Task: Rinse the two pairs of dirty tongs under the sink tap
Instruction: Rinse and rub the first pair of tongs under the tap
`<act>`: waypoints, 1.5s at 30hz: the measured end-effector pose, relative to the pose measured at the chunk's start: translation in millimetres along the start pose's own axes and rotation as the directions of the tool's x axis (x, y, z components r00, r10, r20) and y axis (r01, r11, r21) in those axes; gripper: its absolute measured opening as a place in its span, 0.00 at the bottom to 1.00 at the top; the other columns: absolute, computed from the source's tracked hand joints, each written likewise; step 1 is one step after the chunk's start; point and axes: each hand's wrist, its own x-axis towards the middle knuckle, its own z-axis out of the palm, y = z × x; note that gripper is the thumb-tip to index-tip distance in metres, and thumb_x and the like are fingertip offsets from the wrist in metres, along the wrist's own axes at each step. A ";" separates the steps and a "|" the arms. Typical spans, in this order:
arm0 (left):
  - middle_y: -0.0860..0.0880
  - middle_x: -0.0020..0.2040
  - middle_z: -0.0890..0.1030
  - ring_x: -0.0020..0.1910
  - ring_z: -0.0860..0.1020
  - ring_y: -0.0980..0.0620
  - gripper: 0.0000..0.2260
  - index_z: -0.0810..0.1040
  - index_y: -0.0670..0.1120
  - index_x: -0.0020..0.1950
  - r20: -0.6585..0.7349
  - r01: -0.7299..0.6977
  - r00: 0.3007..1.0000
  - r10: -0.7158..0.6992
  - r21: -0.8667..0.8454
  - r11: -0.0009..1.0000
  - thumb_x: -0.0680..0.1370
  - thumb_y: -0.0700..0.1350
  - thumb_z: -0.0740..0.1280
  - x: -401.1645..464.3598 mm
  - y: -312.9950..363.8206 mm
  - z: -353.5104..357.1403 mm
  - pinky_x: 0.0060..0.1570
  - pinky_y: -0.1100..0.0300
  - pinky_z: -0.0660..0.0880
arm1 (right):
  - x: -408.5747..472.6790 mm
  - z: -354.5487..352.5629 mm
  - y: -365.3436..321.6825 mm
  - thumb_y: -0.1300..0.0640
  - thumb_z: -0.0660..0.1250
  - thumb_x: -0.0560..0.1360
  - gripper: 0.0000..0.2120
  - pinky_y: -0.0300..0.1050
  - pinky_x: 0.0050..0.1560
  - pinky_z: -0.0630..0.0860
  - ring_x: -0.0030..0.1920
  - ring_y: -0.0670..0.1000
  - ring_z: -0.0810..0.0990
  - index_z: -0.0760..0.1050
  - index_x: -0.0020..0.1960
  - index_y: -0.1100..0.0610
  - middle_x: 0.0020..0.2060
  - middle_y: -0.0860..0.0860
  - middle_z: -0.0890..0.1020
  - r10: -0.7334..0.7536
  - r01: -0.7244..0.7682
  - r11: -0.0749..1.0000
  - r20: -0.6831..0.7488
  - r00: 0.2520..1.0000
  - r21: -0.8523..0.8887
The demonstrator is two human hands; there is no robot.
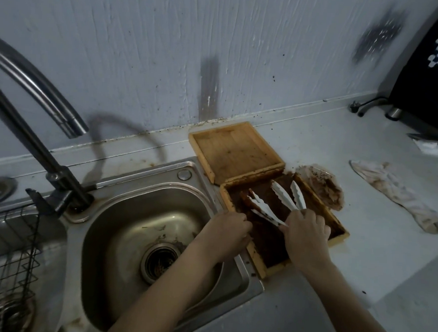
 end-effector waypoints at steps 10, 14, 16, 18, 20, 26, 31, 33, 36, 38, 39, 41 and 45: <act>0.52 0.55 0.81 0.55 0.77 0.52 0.11 0.76 0.51 0.57 -0.135 0.083 0.987 -0.086 -0.024 0.996 0.77 0.47 0.59 -32.3 -27.9 -29.8 0.62 0.54 0.67 | -1.4 -37.3 -30.7 0.52 0.58 0.78 0.05 0.32 0.32 0.70 0.38 0.45 0.74 0.66 0.47 0.53 0.46 0.53 0.72 -0.178 0.200 0.753 -0.099 0.979 0.627; 0.54 0.52 0.81 0.53 0.77 0.55 0.11 0.76 0.53 0.55 -0.242 0.167 0.957 -0.163 -0.005 0.986 0.78 0.50 0.57 -61.7 -52.6 -60.0 0.57 0.57 0.72 | -2.0 -62.4 -67.1 0.49 0.60 0.77 0.06 0.32 0.28 0.71 0.30 0.41 0.76 0.72 0.46 0.50 0.36 0.50 0.79 -0.265 0.004 0.430 0.122 0.956 0.903; 0.56 0.50 0.81 0.50 0.78 0.56 0.09 0.77 0.54 0.52 -0.340 0.221 0.915 -0.219 -0.031 0.975 0.77 0.51 0.59 -81.9 -63.8 -70.6 0.51 0.61 0.73 | -3.7 -65.3 -85.4 0.49 0.62 0.76 0.08 0.40 0.33 0.76 0.33 0.47 0.79 0.76 0.47 0.52 0.36 0.50 0.82 -0.349 -0.208 0.250 0.288 0.892 0.946; 0.55 0.50 0.81 0.51 0.77 0.55 0.09 0.77 0.53 0.53 -0.412 0.286 0.868 -0.278 -0.044 0.957 0.77 0.50 0.60 -101.1 -70.3 -75.2 0.50 0.60 0.71 | -5.5 -60.1 -100.4 0.53 0.62 0.76 0.08 0.47 0.40 0.77 0.37 0.53 0.78 0.77 0.46 0.57 0.38 0.53 0.80 -0.407 -0.334 0.100 0.344 0.846 0.937; 0.53 0.57 0.80 0.59 0.75 0.52 0.12 0.77 0.52 0.57 -0.452 0.383 0.817 -0.357 -0.038 0.923 0.77 0.50 0.60 -122.6 -78.1 -76.0 0.58 0.56 0.69 | -9.6 -53.6 -122.7 0.58 0.63 0.76 0.06 0.48 0.42 0.75 0.38 0.54 0.75 0.75 0.44 0.60 0.38 0.56 0.76 -0.477 -0.443 -0.069 0.361 0.801 0.894; 0.39 0.72 0.62 0.73 0.59 0.40 0.24 0.68 0.45 0.69 -0.699 0.591 0.421 -0.578 -0.272 0.760 0.73 0.40 0.67 -169.4 -101.8 -71.8 0.71 0.44 0.61 | -16.8 -32.4 -180.9 0.64 0.65 0.74 0.02 0.42 0.32 0.74 0.30 0.47 0.75 0.75 0.45 0.64 0.31 0.52 0.77 -0.478 -0.467 -0.047 0.390 0.787 0.883; 0.37 0.74 0.56 0.73 0.55 0.40 0.28 0.60 0.41 0.72 -0.649 0.616 0.156 -0.744 -0.525 0.587 0.75 0.40 0.67 -176.6 -134.5 -87.8 0.69 0.47 0.62 | -16.2 -21.2 -216.3 0.64 0.66 0.73 0.04 0.46 0.36 0.74 0.36 0.52 0.76 0.75 0.47 0.64 0.35 0.55 0.78 -0.453 -0.445 0.036 0.411 0.791 0.895; 0.38 0.69 0.66 0.70 0.62 0.41 0.19 0.68 0.41 0.68 -0.558 0.626 0.145 -0.817 -0.588 0.512 0.77 0.42 0.64 -177.2 -155.5 -91.7 0.68 0.53 0.61 | -15.8 -20.2 -227.6 0.63 0.67 0.74 0.07 0.44 0.36 0.74 0.36 0.50 0.76 0.75 0.50 0.65 0.36 0.54 0.79 -0.454 -0.438 0.042 0.408 0.792 0.898; 0.37 0.51 0.79 0.50 0.77 0.41 0.13 0.79 0.37 0.51 -0.447 0.599 0.163 -0.879 -0.664 0.449 0.80 0.44 0.58 -174.1 -177.8 -90.9 0.54 0.51 0.73 | -11.7 -19.4 -240.2 0.63 0.68 0.73 0.09 0.43 0.37 0.74 0.39 0.50 0.78 0.75 0.51 0.65 0.40 0.54 0.80 -0.437 -0.423 0.046 0.399 0.806 0.905; 0.39 0.45 0.78 0.41 0.73 0.49 0.14 0.78 0.36 0.47 -0.478 0.614 0.127 -0.869 -0.650 0.447 0.81 0.43 0.57 -174.0 -178.1 -88.0 0.41 0.64 0.67 | -10.8 -20.2 -244.6 0.63 0.69 0.72 0.09 0.44 0.40 0.75 0.41 0.51 0.79 0.75 0.51 0.63 0.42 0.55 0.81 -0.427 -0.425 0.031 0.397 0.813 0.904; 0.41 0.44 0.76 0.39 0.70 0.52 0.13 0.77 0.37 0.47 -0.501 0.630 0.107 -0.859 -0.634 0.449 0.81 0.42 0.57 -174.7 -177.2 -86.0 0.38 0.67 0.63 | -10.3 -20.0 -247.3 0.63 0.69 0.72 0.09 0.45 0.40 0.76 0.42 0.51 0.79 0.75 0.51 0.62 0.43 0.55 0.81 -0.427 -0.428 0.024 0.396 0.813 0.904; 0.45 0.44 0.73 0.39 0.68 0.55 0.10 0.75 0.39 0.47 -0.513 0.652 0.097 -0.853 -0.615 0.444 0.81 0.41 0.56 -177.1 -179.6 -80.2 0.37 0.67 0.61 | -10.2 -18.6 -253.5 0.63 0.70 0.71 0.07 0.47 0.42 0.77 0.41 0.51 0.79 0.75 0.48 0.61 0.41 0.55 0.81 -0.433 -0.438 0.008 0.398 0.808 0.899; 0.46 0.46 0.71 0.43 0.68 0.52 0.08 0.72 0.41 0.46 -0.500 0.635 0.104 -0.860 -0.633 0.444 0.80 0.38 0.54 -178.3 -185.6 -75.6 0.40 0.67 0.60 | -13.2 -16.8 -259.6 0.65 0.69 0.71 0.06 0.45 0.38 0.77 0.39 0.49 0.80 0.75 0.46 0.60 0.40 0.54 0.82 -0.449 -0.462 -0.017 0.406 0.796 0.887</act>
